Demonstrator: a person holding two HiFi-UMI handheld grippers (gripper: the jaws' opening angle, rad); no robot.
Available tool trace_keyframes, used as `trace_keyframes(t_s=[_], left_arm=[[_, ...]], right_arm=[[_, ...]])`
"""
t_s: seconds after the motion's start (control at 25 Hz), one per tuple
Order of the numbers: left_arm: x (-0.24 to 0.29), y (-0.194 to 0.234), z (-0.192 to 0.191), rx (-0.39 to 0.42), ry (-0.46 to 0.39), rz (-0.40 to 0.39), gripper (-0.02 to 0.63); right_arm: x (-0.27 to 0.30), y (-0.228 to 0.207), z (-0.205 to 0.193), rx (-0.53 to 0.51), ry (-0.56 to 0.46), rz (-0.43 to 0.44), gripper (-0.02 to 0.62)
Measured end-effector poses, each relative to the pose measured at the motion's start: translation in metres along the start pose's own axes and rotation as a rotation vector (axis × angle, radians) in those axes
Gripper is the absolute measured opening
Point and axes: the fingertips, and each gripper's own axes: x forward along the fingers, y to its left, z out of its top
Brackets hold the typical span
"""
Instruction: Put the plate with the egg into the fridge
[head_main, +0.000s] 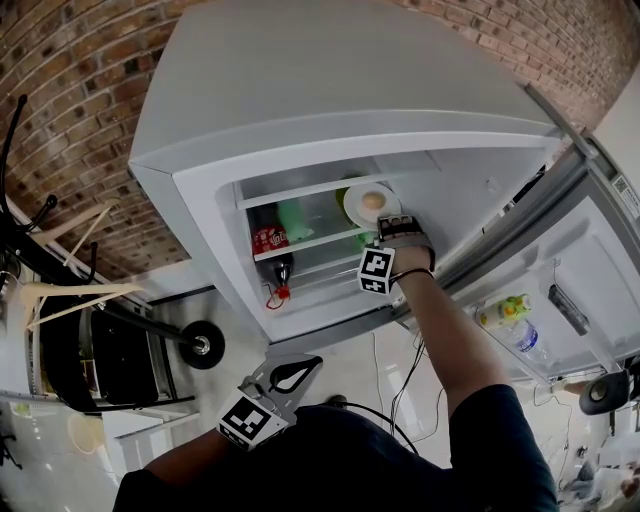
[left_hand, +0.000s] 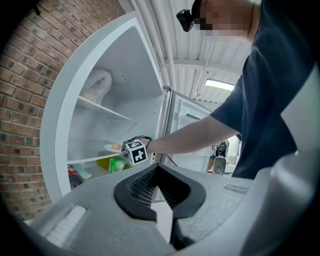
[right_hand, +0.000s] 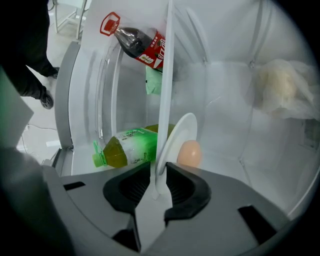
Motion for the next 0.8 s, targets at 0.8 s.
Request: trace_keyframes(t_s=[0.8], left_arm=[[0.005,-0.02,0.007,0.031,-0.011,-0.046,-0.002]], right_arm=[[-0.092,0.001,0.006,0.139,-0.089,-0.142,0.138]])
